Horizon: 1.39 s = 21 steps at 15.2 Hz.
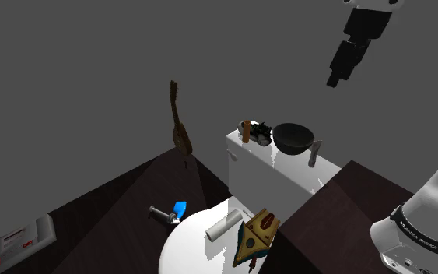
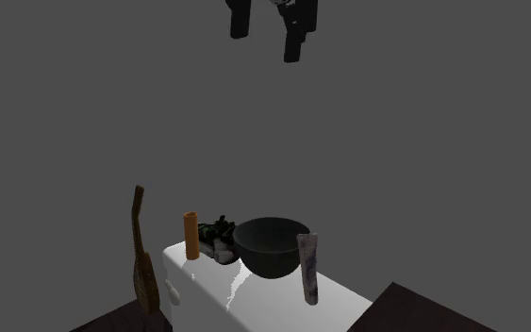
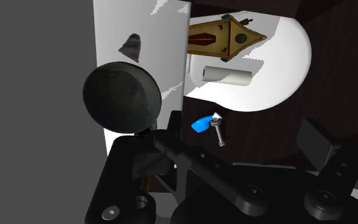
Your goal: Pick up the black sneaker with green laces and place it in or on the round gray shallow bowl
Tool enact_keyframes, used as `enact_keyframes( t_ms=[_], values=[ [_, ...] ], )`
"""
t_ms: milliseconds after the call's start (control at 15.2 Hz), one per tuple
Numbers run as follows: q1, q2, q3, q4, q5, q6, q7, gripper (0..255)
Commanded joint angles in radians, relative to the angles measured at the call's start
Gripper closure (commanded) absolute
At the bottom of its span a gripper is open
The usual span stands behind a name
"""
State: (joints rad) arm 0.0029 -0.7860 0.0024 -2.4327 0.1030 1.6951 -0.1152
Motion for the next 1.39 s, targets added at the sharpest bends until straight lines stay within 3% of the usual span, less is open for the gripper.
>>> enact_keyframes(
  t_ms=[0, 660, 1320],
  values=[
    [0.000, 0.000, 0.000, 0.000, 0.000, 0.000, 0.000, 0],
    [-0.015, 0.358, -0.025, 0.041, -0.019, 0.270, -0.055, 0],
    [-0.026, 0.756, -0.048, 0.213, -0.022, 0.451, -0.101, 0]
  ],
)
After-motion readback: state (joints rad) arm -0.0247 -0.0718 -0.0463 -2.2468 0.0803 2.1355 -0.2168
